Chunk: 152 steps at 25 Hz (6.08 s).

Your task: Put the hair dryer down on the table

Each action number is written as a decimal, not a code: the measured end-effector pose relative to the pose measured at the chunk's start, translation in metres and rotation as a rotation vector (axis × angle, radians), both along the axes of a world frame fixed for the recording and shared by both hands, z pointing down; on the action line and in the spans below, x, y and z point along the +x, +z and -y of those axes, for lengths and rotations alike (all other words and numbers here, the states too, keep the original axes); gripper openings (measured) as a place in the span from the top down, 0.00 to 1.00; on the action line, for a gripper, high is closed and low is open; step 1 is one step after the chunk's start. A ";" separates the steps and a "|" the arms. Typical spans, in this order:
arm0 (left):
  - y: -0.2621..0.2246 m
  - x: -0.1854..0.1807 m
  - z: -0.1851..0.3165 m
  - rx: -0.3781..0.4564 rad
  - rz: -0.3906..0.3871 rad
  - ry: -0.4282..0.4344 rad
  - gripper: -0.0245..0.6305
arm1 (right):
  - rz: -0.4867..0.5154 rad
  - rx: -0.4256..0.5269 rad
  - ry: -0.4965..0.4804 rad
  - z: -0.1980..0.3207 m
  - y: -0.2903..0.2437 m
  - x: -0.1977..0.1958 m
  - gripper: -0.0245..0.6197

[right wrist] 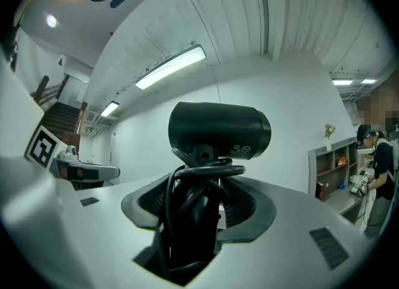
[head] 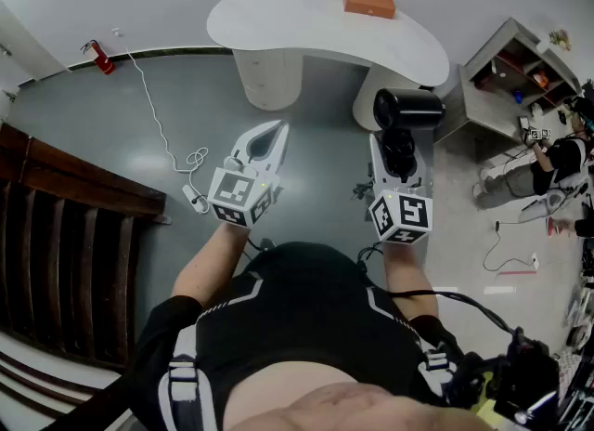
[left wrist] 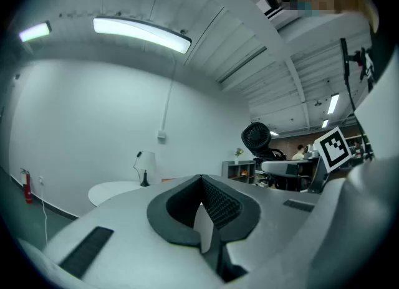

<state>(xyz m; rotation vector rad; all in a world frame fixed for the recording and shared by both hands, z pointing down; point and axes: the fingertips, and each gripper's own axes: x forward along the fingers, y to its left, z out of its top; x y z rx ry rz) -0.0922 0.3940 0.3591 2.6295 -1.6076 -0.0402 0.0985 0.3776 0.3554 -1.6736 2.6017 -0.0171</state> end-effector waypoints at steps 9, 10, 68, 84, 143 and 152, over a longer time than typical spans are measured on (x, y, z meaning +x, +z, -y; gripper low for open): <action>-0.018 0.001 0.001 0.088 -0.029 -0.072 0.91 | 0.002 0.018 0.003 0.002 -0.012 -0.008 0.58; -0.018 0.002 0.001 0.086 -0.028 -0.070 0.91 | 0.003 0.017 0.001 0.001 -0.012 -0.009 0.58; 0.007 -0.033 0.225 0.020 0.003 -0.169 0.91 | 0.022 -0.007 -0.132 0.250 0.005 -0.072 0.58; 0.023 0.012 0.304 -0.027 0.048 -0.252 0.91 | 0.015 -0.032 -0.219 0.334 0.017 -0.027 0.58; 0.041 0.000 0.709 -0.018 0.085 0.271 0.91 | 0.183 -0.218 0.515 0.693 0.081 -0.049 0.58; 0.074 0.099 0.758 -0.087 0.146 0.426 0.91 | 0.249 -0.278 0.723 0.725 0.119 0.038 0.58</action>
